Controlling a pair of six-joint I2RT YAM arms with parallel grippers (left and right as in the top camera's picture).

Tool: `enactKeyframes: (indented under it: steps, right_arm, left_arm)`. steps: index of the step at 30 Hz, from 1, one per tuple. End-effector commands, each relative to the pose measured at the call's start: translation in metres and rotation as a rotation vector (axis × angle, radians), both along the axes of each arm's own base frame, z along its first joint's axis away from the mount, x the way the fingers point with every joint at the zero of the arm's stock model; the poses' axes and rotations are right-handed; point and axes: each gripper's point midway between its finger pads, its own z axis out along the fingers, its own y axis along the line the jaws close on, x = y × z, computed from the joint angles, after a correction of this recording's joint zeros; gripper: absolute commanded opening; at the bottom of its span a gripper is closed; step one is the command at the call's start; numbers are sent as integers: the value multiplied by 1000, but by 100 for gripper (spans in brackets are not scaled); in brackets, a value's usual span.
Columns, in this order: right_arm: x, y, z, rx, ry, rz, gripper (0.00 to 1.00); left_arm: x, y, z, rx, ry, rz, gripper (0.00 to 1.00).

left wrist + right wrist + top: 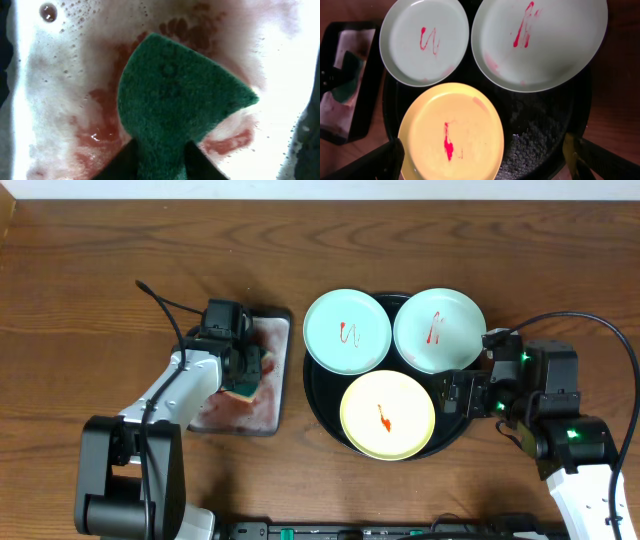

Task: Clean dirty plates on tray and stack at the side
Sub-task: 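Dip and rub the green sponge in the soapy water with left gripper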

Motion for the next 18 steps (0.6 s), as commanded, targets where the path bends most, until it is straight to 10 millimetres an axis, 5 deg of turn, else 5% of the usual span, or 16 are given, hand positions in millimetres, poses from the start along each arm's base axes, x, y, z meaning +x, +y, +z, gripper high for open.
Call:
enactKeyframes:
  steps: [1, 4, 11, 18]
  right_arm:
    - [3, 1, 7, 1, -23, 8, 99]
    - [3, 1, 8, 1, -23, 7, 99]
    - [3, 1, 7, 0, -22, 8, 99]
    - [2, 4, 7, -16, -33, 50, 99]
  left_arm:
    - [-6, 1, -6, 7, 28, -6, 19]
    - [-11, 2, -10, 9, 42, -5, 8]
    - [-18, 3, -9, 7, 67, 8, 7]
    - [-17, -6, 38, -98, -37, -22, 7]
